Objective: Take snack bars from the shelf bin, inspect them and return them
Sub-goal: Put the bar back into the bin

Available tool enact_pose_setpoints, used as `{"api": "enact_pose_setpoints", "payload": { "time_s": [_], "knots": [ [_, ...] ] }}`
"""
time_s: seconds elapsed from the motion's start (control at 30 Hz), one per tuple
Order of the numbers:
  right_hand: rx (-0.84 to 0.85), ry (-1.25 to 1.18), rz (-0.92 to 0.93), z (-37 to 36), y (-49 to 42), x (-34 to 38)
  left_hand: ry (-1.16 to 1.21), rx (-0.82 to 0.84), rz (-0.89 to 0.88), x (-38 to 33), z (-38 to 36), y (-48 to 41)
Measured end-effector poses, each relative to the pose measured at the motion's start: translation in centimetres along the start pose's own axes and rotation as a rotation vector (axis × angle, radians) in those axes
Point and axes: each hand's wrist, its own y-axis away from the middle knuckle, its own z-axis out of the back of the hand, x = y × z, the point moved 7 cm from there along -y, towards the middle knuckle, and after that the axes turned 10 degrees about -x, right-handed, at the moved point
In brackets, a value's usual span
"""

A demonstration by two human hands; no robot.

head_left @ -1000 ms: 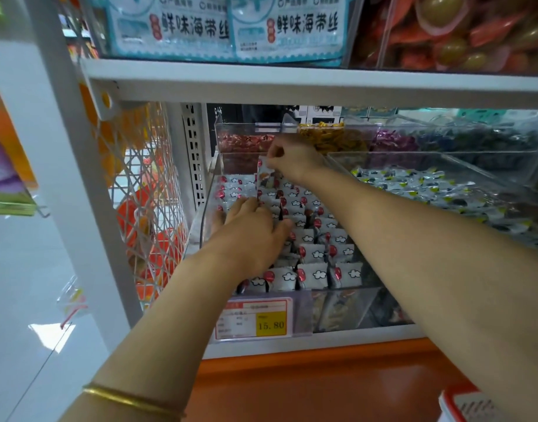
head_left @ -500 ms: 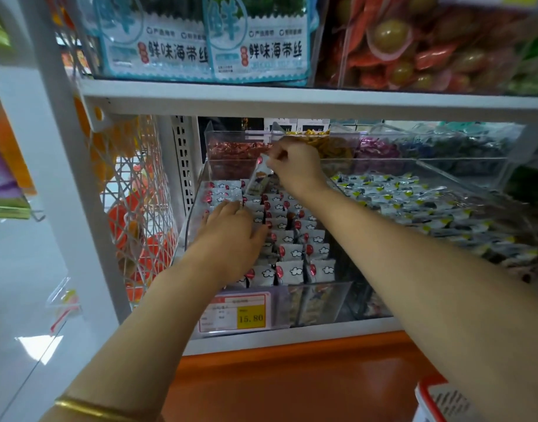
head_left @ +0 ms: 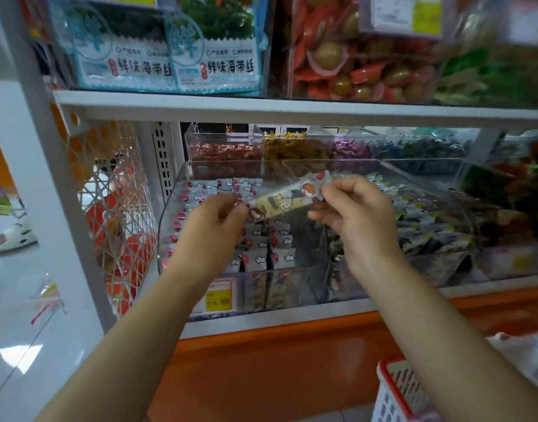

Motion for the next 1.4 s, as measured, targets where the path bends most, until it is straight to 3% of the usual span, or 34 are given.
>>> {"api": "enact_pose_setpoints", "payload": {
  "time_s": [0.2, 0.47, 0.53, 0.67, 0.83, 1.07, 1.4],
  "knots": [
    [-0.015, -0.112, -0.121, 1.8, 1.1, -0.9, 0.272, 0.098, 0.14, 0.1, -1.1, 0.6],
    [0.083, -0.278, -0.268, 1.0, 1.7, -2.1, 0.637, 0.011, 0.37, 1.5, -1.1, 0.5],
    [0.087, -0.314, -0.316, 0.9, 1.8, -2.3, 0.627, -0.024, 0.386, 1.6, -0.9, 0.5],
    [0.077, -0.381, -0.4, 0.7, 1.9, -2.8, 0.378, -0.093, 0.233, 1.0, 0.1, 0.4],
    [0.008, -0.429, -0.458, 1.1, 1.8, -3.0, 0.331, -0.038, 0.123, -0.2, 0.1, 0.8],
    [-0.077, -0.421, -0.442, 2.3, 1.3, -2.6, 0.567, 0.232, 0.19, -0.2, -1.4, 0.8],
    [0.066, -0.333, -0.255, 1.8, 0.9, -1.7, 0.591, 0.199, 0.225, 1.3, -0.6, 0.0]
  ]
}}
